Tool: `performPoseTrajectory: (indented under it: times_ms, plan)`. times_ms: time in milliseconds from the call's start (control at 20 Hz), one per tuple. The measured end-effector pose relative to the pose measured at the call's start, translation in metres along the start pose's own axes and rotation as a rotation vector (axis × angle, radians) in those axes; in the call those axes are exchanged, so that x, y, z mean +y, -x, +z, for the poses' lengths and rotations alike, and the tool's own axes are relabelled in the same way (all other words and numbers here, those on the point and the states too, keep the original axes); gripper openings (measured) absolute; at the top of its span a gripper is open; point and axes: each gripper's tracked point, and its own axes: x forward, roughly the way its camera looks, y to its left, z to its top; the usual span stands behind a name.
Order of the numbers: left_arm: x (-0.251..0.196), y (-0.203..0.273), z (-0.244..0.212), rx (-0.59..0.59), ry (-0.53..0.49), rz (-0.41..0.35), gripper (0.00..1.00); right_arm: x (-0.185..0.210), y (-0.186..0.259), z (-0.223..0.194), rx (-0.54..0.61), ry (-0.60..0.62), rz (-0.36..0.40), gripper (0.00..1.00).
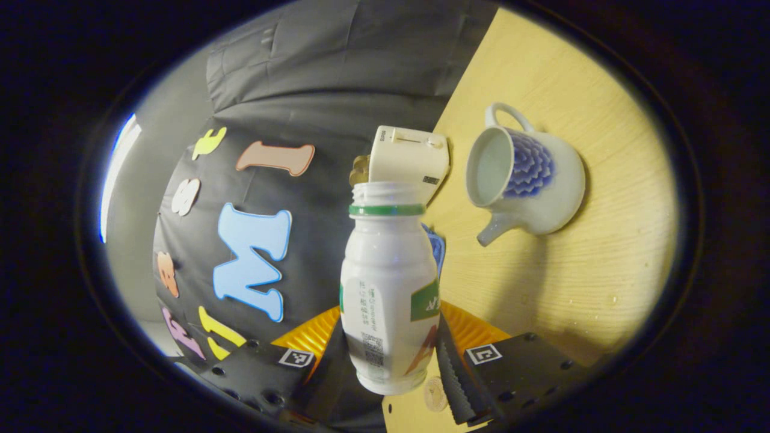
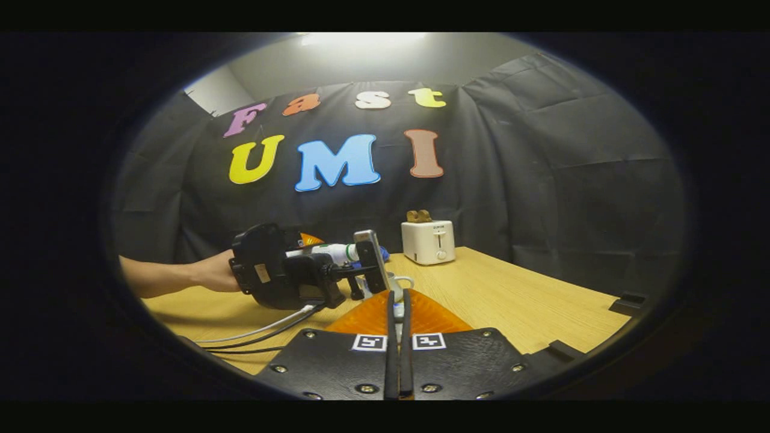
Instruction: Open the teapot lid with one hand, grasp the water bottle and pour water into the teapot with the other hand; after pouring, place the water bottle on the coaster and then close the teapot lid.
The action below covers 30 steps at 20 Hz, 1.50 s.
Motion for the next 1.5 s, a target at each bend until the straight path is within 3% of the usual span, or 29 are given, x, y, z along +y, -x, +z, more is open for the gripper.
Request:
performPoseTrajectory:
  times_ms: [200, 250, 300, 350, 450, 500, 550, 650, 1200, 1250, 1400, 1450, 1500]
  plan:
    - [0.003, -0.003, 0.004, -0.004, -0.090, 0.015, 0.71, -0.004, 0.000, -0.001, 0.002, -0.018, -0.004, 0.01]
    - [0.003, -0.004, 0.006, -0.004, -0.105, 0.016, 0.83, -0.005, 0.001, 0.002, -0.006, -0.026, -0.003, 0.01]
    - [0.004, -0.003, 0.007, -0.007, -0.113, 0.017, 0.77, -0.006, 0.000, 0.002, -0.009, -0.026, -0.008, 0.01]
    - [0.004, -0.003, 0.007, -0.010, -0.117, 0.017, 0.83, -0.008, 0.001, 0.001, -0.009, -0.025, -0.011, 0.01]
    - [0.006, -0.003, 0.009, -0.012, -0.137, 0.025, 0.71, -0.008, 0.000, -0.001, -0.006, -0.030, -0.009, 0.01]
    - [0.008, -0.002, 0.010, -0.012, -0.152, 0.032, 0.83, -0.008, 0.000, -0.001, -0.003, -0.030, -0.008, 0.01]
    - [0.009, -0.002, 0.011, -0.014, -0.162, 0.033, 0.77, -0.008, -0.001, -0.002, 0.000, -0.030, -0.006, 0.01]
    - [0.006, -0.005, 0.011, -0.016, -0.175, 0.016, 0.83, -0.008, 0.001, 0.000, -0.008, -0.040, 0.000, 0.01]
    - [0.017, -0.005, 0.017, -0.028, -0.292, 0.014, 0.83, -0.014, 0.000, -0.002, -0.003, -0.051, -0.009, 0.01]
    - [0.018, -0.005, 0.018, -0.029, -0.299, 0.016, 0.70, -0.015, 0.000, -0.003, -0.001, -0.053, -0.008, 0.01]
    - [0.019, -0.006, 0.020, -0.035, -0.313, 0.015, 0.83, -0.014, 0.000, -0.003, 0.002, -0.054, -0.006, 0.01]
    - [0.021, -0.004, 0.021, -0.037, -0.319, 0.017, 0.77, -0.014, -0.001, -0.002, 0.002, -0.054, -0.006, 0.01]
    - [0.022, -0.004, 0.021, -0.037, -0.325, 0.019, 0.83, -0.014, -0.001, -0.002, 0.001, -0.054, -0.006, 0.01]
